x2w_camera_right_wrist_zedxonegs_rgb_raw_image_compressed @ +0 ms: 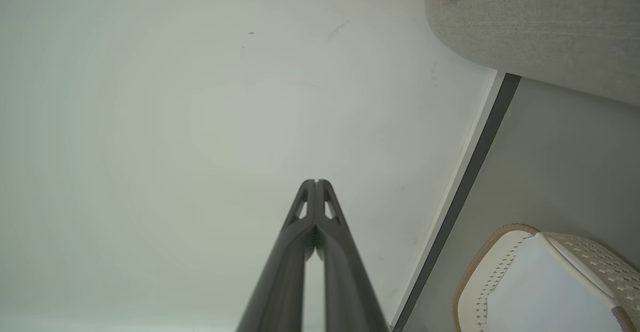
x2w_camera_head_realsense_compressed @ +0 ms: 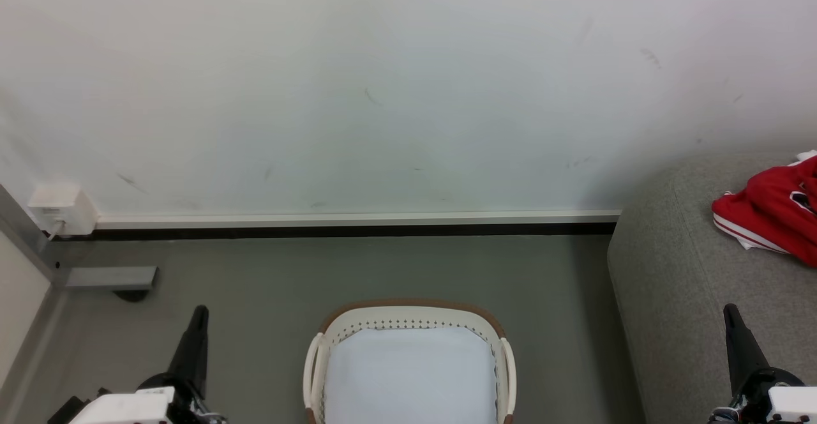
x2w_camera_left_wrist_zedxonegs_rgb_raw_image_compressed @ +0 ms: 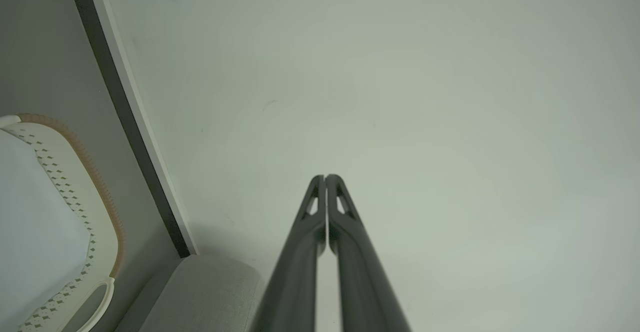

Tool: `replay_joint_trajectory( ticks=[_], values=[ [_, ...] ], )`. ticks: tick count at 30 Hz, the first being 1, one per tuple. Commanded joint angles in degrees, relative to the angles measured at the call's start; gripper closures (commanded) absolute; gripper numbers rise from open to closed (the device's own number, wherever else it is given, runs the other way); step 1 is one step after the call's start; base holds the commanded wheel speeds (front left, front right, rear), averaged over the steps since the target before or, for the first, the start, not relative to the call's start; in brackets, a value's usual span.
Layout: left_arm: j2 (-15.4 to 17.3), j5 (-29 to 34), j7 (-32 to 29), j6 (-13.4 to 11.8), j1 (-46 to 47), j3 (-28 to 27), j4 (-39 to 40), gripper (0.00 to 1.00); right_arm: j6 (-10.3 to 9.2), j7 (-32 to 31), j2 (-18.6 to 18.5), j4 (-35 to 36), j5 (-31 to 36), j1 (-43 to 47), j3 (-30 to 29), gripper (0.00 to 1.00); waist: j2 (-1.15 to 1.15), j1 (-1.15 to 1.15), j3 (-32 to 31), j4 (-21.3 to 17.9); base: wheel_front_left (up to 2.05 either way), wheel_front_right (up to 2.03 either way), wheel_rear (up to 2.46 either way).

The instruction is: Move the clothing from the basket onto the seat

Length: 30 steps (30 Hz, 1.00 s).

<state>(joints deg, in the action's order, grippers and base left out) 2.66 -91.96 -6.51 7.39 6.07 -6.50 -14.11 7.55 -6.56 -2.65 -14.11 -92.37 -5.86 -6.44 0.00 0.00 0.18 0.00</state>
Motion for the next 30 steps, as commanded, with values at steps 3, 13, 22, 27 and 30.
replay_joint_trajectory(
  ticks=[3,13,22,27,30],
  values=[
    [0.41,-0.84,-0.24,0.26,0.40,-0.10,0.16,1.00,-0.12,-0.15,-0.43,0.27,-0.11,-0.68,-0.22,1.00,0.00,0.00,0.00,0.00,0.00,0.00,0.00],
    [0.41,-0.84,-0.24,0.26,0.40,-0.10,0.16,1.00,-0.12,-0.14,-0.43,0.27,-0.11,-0.68,-0.22,1.00,0.00,0.00,0.00,0.00,0.00,0.00,0.00],
    [0.40,-0.84,-0.24,0.26,0.40,-0.10,0.17,1.00,-0.12,-0.14,-0.43,0.27,-0.11,-0.68,-0.22,1.00,0.00,0.00,0.00,0.00,0.00,0.00,0.00],
    [0.40,-0.84,-0.24,0.26,0.40,-0.10,0.17,1.00,-0.12,-0.14,-0.43,0.27,-0.11,-0.68,-0.22,1.00,0.00,0.00,0.00,0.00,0.00,0.00,0.00],
    [0.40,-0.84,-0.24,0.26,0.40,-0.10,0.17,1.00,-0.12,-0.14,-0.43,0.27,-0.11,-0.68,-0.22,1.00,0.00,0.00,0.00,0.00,0.00,0.00,0.00]
  ],
)
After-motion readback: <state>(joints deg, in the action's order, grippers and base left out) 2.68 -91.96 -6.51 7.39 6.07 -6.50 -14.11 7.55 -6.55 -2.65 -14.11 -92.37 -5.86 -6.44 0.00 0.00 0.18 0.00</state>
